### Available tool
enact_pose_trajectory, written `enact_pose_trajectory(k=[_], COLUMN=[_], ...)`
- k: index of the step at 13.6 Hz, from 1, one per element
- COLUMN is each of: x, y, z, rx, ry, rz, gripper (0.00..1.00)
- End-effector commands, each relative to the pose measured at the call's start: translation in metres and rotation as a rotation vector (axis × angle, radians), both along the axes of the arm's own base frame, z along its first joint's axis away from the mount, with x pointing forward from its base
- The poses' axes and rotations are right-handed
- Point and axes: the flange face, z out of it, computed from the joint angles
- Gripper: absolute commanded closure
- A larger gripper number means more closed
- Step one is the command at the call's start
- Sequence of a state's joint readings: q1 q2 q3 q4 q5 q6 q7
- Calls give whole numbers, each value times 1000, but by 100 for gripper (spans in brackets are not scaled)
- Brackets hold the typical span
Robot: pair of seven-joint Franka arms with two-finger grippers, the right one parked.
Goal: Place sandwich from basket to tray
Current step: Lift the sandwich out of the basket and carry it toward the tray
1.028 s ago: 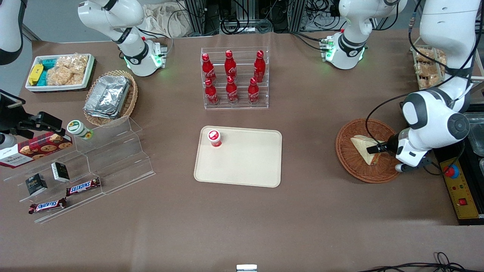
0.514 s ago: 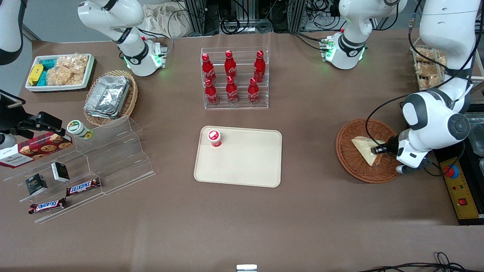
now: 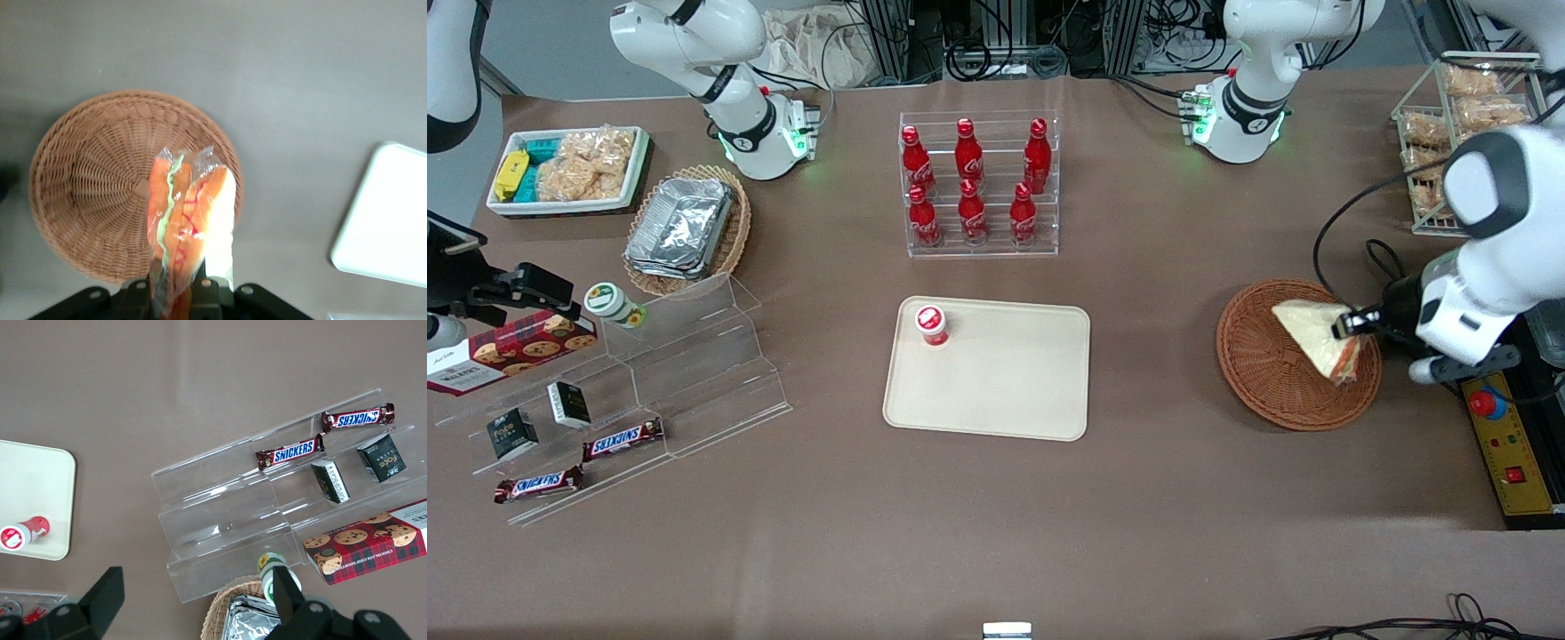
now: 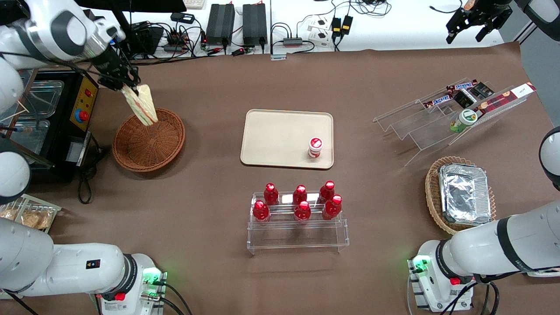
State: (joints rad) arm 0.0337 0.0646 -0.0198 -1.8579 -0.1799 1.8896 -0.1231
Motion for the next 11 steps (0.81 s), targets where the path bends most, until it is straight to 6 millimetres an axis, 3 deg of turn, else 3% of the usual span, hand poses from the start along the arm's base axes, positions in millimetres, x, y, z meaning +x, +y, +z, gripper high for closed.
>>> enact_pose_trajectory(k=[1,3,6,9,11], x=[-6,-15,-37,-54,-55], y=[-22,-66,-155,-231,-278], z=[82,129,146,128,89], rx=[48,97,176,171,203], ry=[25,37,22,52,93], rz=[-11,-28,-65,-103,-154], gripper=[82,83,83,83,83])
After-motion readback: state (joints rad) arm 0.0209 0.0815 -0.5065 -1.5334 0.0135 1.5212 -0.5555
